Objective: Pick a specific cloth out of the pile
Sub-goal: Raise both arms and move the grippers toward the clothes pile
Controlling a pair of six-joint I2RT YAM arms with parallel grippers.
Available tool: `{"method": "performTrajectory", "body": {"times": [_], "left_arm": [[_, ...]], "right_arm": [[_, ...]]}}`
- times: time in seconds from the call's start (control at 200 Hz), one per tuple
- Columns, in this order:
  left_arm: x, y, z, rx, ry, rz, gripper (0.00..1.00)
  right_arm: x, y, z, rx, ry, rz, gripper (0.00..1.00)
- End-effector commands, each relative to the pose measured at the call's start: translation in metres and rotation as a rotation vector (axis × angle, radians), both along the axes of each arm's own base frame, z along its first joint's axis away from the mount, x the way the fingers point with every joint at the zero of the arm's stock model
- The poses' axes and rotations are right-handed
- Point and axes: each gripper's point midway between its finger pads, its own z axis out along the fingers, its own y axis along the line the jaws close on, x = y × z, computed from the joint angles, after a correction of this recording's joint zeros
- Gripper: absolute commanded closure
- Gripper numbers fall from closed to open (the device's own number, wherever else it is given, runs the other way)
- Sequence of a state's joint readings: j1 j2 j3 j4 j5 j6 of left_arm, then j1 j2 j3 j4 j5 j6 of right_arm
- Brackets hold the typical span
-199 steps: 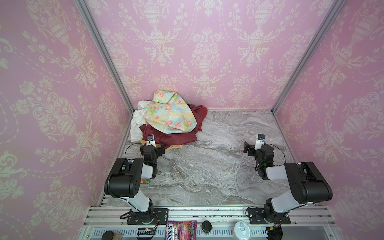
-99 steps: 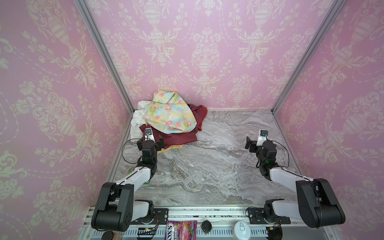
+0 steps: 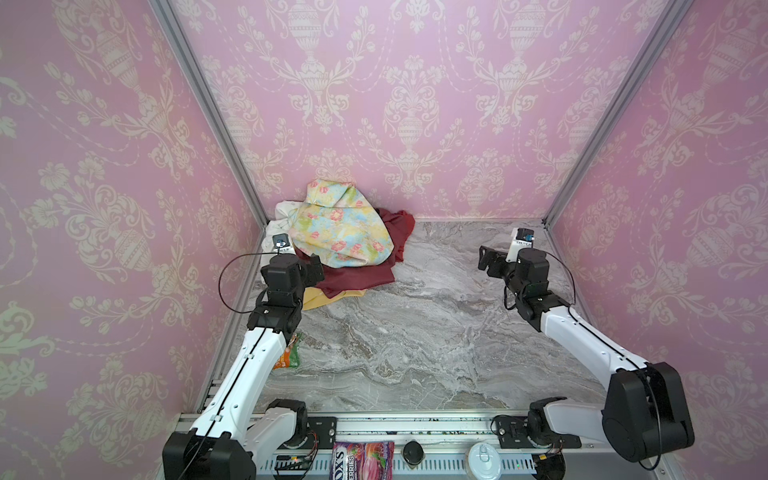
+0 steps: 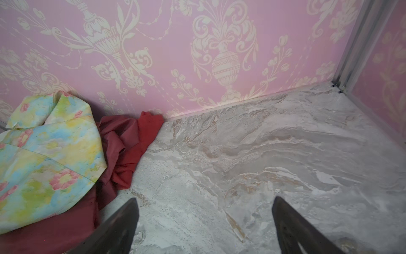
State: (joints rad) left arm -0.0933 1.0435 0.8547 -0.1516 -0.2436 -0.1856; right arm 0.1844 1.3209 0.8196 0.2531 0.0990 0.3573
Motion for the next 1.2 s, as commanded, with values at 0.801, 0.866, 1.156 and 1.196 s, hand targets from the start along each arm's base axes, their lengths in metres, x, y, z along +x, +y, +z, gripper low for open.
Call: {"method": "performTrajectory", "body": {"times": [0.801,0.866,1.156,1.196], "left_arm": [[-0.012,-0.194,-0.070,0.344,0.389,-0.786,0.06],[-0.014,-0.194,-0.070,0.342,0.379,-0.783,0.07],[-0.018,-0.196,-0.074,0.324,0.362,-0.788,0.12],[-0.019,-0.198,-0.075,0.311,0.359,-0.800,0.12]], "right_arm": [[0.097,0.201,-0.092,0.604,0.376,0.217,0.34],[0.101,0.209,-0.099,0.625,0.390,0.209,0.35],[0.111,0.231,-0.128,0.667,0.433,0.170,0.45],[0.112,0.233,-0.131,0.666,0.435,0.163,0.45]]}}
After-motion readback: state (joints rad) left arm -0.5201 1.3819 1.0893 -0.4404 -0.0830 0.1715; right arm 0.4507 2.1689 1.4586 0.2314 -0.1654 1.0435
